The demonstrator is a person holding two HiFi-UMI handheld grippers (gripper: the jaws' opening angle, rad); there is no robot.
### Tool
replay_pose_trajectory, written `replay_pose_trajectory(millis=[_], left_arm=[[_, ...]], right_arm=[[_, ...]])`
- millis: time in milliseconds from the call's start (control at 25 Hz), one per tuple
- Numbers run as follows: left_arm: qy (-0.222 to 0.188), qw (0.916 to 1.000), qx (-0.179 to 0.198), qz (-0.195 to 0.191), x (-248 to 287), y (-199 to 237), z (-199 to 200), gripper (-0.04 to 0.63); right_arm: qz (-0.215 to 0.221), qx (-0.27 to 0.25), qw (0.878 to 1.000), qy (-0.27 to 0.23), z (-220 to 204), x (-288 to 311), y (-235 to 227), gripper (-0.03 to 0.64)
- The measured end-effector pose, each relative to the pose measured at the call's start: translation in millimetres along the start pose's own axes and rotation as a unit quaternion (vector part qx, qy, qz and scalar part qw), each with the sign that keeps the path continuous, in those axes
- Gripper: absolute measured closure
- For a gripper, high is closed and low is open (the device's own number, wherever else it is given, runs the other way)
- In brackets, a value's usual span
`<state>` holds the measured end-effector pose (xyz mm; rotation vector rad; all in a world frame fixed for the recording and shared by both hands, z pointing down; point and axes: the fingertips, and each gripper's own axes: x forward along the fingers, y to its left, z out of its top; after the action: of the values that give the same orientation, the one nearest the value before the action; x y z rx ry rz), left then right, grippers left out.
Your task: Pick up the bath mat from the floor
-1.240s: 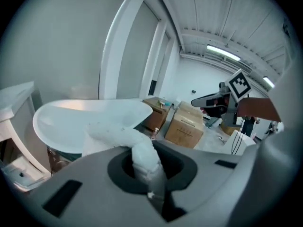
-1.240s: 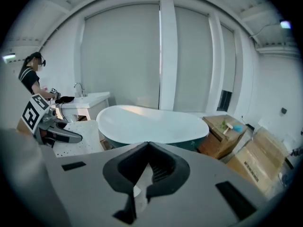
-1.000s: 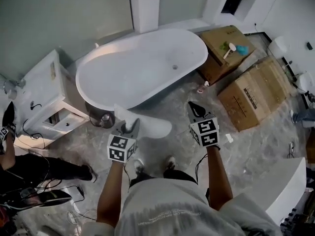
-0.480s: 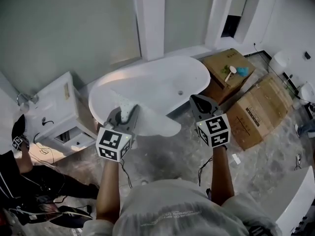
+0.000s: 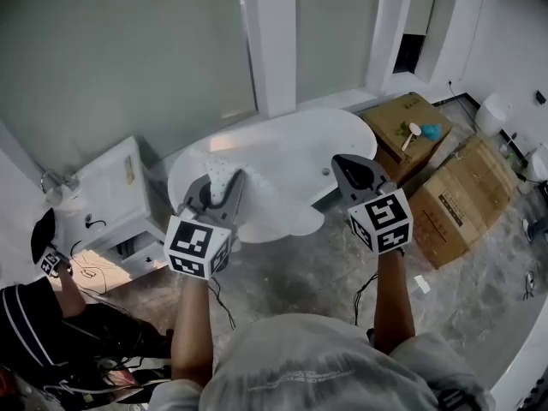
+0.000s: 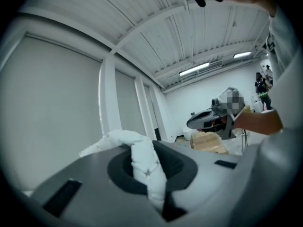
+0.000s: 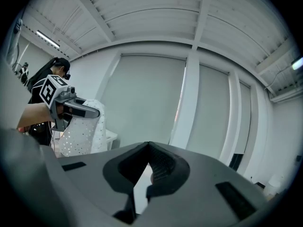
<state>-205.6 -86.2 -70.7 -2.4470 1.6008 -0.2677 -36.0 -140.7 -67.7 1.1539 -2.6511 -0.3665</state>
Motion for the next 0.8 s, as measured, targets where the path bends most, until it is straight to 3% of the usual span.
replay_pose_trajectory(millis=[360,800], left_arm=[[0.017,0.9997,0.015,-0.010,4.4,-9.5,-9.2,0.561],[0.030,0.9994,0.007,-0.013,11.7,-18.1,-19.8,0.561]], right_arm=[[-0.002,0.006,1.000,0.013,-13.2,2.8,-6.6,0.603],[0.001,0.018,1.000,0.022,-28.6,0.9,-15.9,0.603]])
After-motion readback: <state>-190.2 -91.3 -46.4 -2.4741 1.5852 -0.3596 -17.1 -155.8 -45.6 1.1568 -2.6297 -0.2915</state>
